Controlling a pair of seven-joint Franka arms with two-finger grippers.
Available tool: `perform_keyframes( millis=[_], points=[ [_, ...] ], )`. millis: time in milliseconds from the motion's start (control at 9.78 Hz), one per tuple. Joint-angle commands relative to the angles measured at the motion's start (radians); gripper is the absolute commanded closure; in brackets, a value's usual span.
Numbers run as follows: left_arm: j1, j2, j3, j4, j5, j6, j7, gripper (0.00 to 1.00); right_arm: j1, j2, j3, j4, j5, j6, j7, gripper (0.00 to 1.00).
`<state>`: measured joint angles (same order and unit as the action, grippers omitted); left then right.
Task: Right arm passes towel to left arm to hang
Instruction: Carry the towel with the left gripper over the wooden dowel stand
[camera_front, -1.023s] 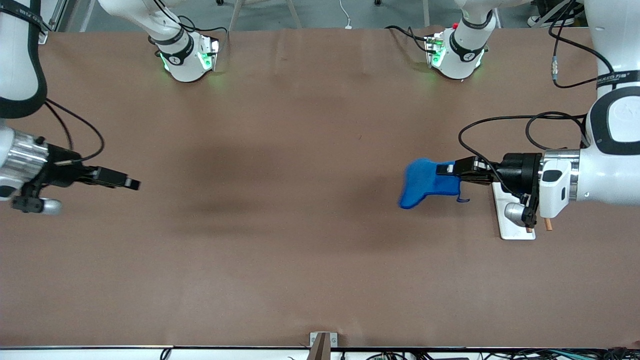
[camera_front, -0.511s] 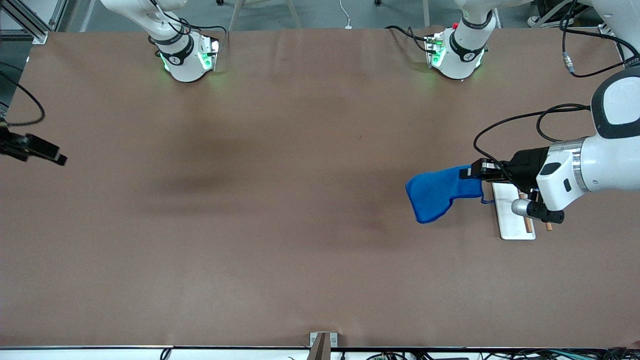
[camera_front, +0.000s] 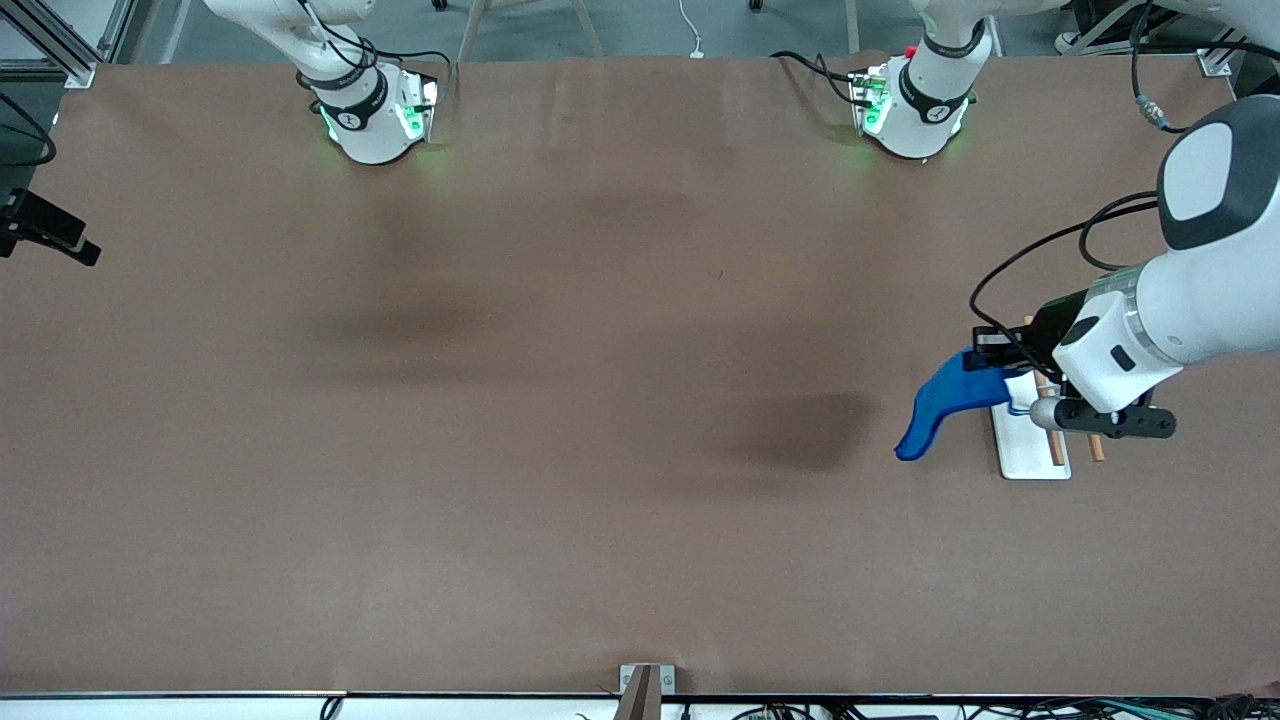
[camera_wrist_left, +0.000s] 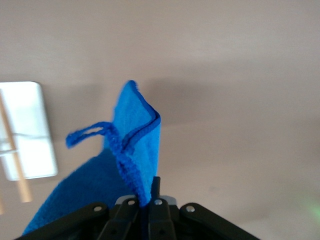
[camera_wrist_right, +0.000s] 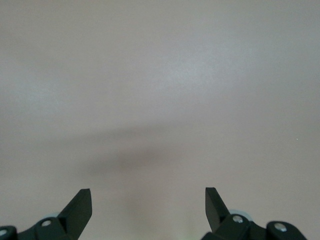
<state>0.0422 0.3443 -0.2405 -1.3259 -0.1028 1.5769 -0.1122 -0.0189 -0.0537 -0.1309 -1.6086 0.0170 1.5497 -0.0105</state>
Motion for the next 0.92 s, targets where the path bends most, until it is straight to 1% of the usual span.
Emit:
perform_keyframes(
  millis=[0, 205, 307, 409, 511, 716, 818],
  points=[
    [0.001, -0.091, 0.018, -0.172, 0.078, 0.081, 0.069, 0.99, 0.022, -0.006, -0.022, -0.008, -0.006, -0.007, 0.000, 0.00],
    [0.025, -0.209, 0.020, -0.388, 0.083, 0.217, 0.080, 0.99, 0.028, 0.000, -0.018, 0.015, -0.008, -0.008, -0.011, 0.00],
    [0.054, -0.252, 0.018, -0.467, 0.083, 0.263, 0.063, 0.99, 0.037, 0.002, -0.018, 0.033, -0.008, -0.010, -0.020, 0.00],
    [0.065, -0.274, 0.020, -0.511, 0.081, 0.282, 0.054, 0.99, 0.028, 0.005, -0.016, 0.042, -0.005, -0.011, -0.020, 0.00],
    [0.105, -0.275, 0.020, -0.529, 0.080, 0.296, 0.033, 0.99, 0.027, 0.003, -0.015, 0.042, -0.003, -0.026, -0.020, 0.00],
    [0.133, -0.272, 0.020, -0.559, 0.072, 0.340, 0.007, 0.99, 0.039, 0.003, -0.015, 0.042, -0.011, -0.048, -0.025, 0.00],
    [0.142, -0.265, 0.020, -0.565, 0.072, 0.353, -0.022, 0.99, 0.028, 0.002, -0.007, 0.039, -0.009, -0.048, -0.025, 0.00]
  ],
)
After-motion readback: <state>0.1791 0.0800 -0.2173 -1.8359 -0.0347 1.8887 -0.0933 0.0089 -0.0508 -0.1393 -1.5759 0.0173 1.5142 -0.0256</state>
